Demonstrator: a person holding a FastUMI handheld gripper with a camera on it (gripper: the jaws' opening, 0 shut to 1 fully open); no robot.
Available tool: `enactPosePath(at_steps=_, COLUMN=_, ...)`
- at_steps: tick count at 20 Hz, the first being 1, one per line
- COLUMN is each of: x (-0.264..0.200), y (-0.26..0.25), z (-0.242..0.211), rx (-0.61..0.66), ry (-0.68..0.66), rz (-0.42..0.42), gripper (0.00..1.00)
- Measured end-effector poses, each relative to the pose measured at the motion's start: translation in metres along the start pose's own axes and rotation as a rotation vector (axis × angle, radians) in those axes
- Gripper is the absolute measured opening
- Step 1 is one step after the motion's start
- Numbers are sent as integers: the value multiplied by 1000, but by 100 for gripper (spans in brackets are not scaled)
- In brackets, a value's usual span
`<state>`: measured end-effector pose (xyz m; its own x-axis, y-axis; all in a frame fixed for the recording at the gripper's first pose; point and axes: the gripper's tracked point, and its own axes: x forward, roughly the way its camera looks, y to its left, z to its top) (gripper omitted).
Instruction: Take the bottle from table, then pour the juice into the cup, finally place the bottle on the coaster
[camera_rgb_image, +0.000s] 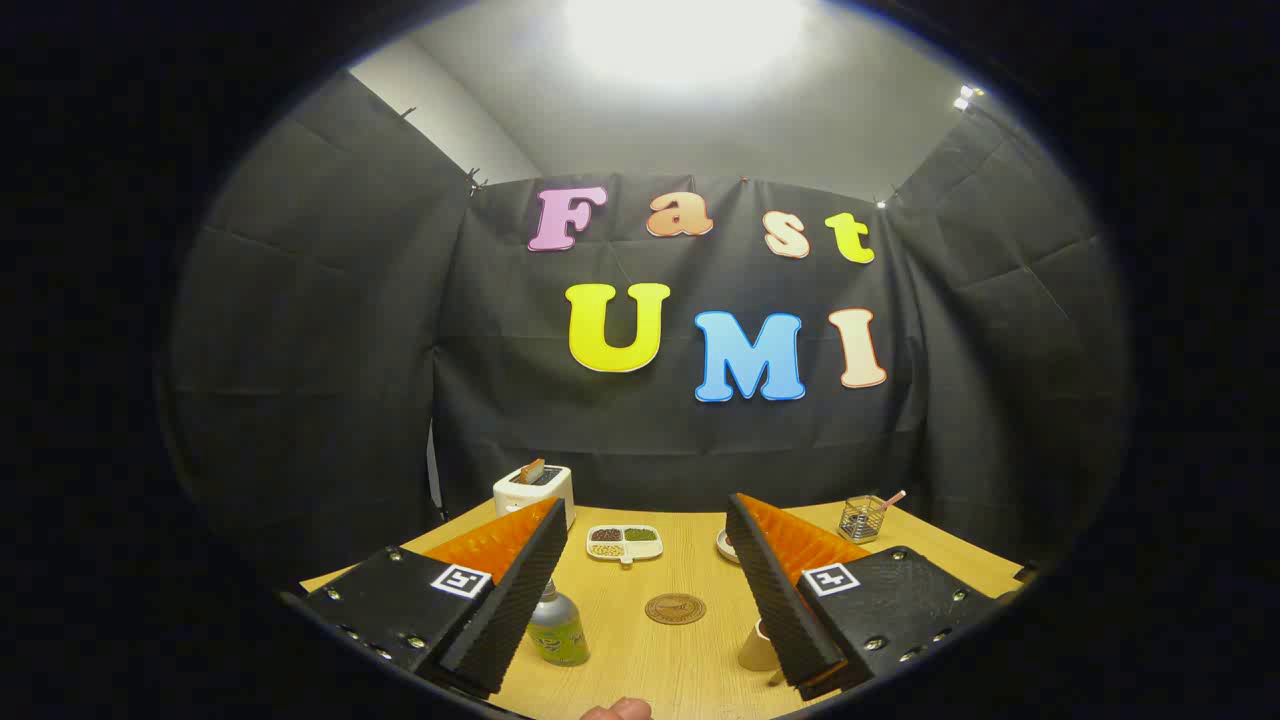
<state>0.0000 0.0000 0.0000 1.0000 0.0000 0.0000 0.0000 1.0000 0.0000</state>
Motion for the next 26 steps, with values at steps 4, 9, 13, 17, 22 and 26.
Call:
enactPosePath(at_steps=4, x=-1, y=4, z=1, rx=-5, ry=-9, rz=2, gripper=98)
enactPosePath(at_steps=9, x=-1, y=8, z=4, rx=-3, ry=-25, rz=6, gripper=98)
enactPosePath(at_steps=13, x=1, y=12, z=4, rx=2, ry=-27, rz=15, gripper=97)
enactPosePath(at_steps=17, x=5, y=14, z=2, rx=-2, ry=-31, rz=12, gripper=97)
enactPosePath(at_steps=22, x=13, y=23, z=-6, rx=6, ry=-39, rz=19, gripper=98)
enactPosePath(at_steps=26, x=19, y=34, z=-18, rx=-7, ry=-31, rz=19, gripper=98)
